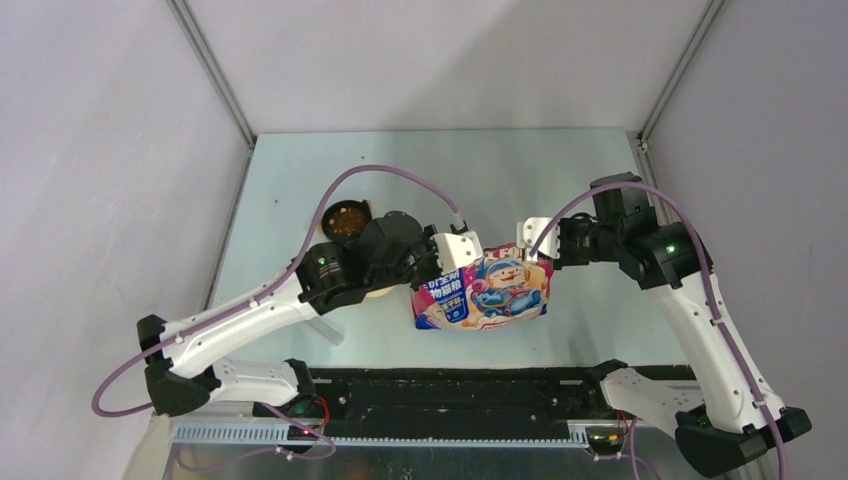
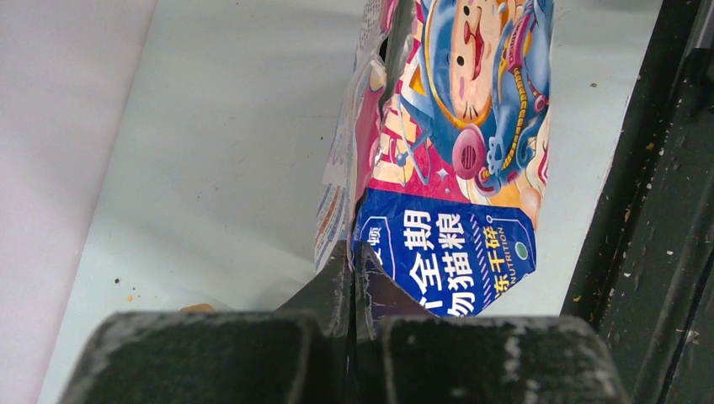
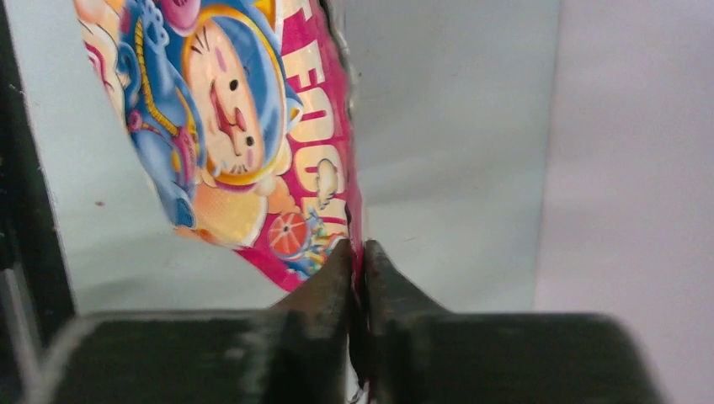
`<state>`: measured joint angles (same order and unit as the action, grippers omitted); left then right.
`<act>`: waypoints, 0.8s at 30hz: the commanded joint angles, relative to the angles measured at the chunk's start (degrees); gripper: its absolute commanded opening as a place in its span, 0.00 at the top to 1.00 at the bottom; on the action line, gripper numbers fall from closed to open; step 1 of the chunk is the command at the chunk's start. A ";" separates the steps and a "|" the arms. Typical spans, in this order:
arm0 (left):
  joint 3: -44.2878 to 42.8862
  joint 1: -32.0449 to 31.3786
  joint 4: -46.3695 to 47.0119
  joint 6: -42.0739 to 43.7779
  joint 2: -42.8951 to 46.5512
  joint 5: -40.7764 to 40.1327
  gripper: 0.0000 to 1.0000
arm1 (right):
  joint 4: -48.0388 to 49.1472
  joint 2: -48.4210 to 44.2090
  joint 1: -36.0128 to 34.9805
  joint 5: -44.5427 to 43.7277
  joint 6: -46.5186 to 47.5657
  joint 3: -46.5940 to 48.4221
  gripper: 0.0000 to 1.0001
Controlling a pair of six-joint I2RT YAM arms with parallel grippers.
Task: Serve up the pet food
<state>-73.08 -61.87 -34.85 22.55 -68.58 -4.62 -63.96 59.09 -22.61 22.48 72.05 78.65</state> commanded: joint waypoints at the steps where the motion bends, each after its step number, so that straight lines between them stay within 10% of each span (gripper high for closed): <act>1: -1.72 0.25 4.30 1.43 5.14 -3.15 1.00 | -0.34 0.68 1.62 -3.75 0.27 3.45 1.00; 7: -1.78 0.24 3.86 1.61 5.00 -3.37 1.00 | -1.28 1.17 1.96 -3.02 -0.59 6.17 1.00; 13: -1.56 0.25 3.94 2.06 5.48 -3.50 1.00 | -1.90 1.41 2.26 -9.07 0.15 5.32 0.57; 16: -1.58 0.25 3.91 2.32 5.55 -3.63 1.00 | -3.03 1.83 2.83 -9.83 1.08 4.95 0.97; 24: -1.56 0.17 4.70 2.63 5.57 -3.35 1.00 | -3.49 1.55 2.03 -6.35 1.00 5.31 1.00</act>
<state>-73.08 -61.87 -34.39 23.11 -67.70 -5.39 -68.55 60.93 -20.86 18.33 72.58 82.11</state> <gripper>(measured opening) 0.006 0.012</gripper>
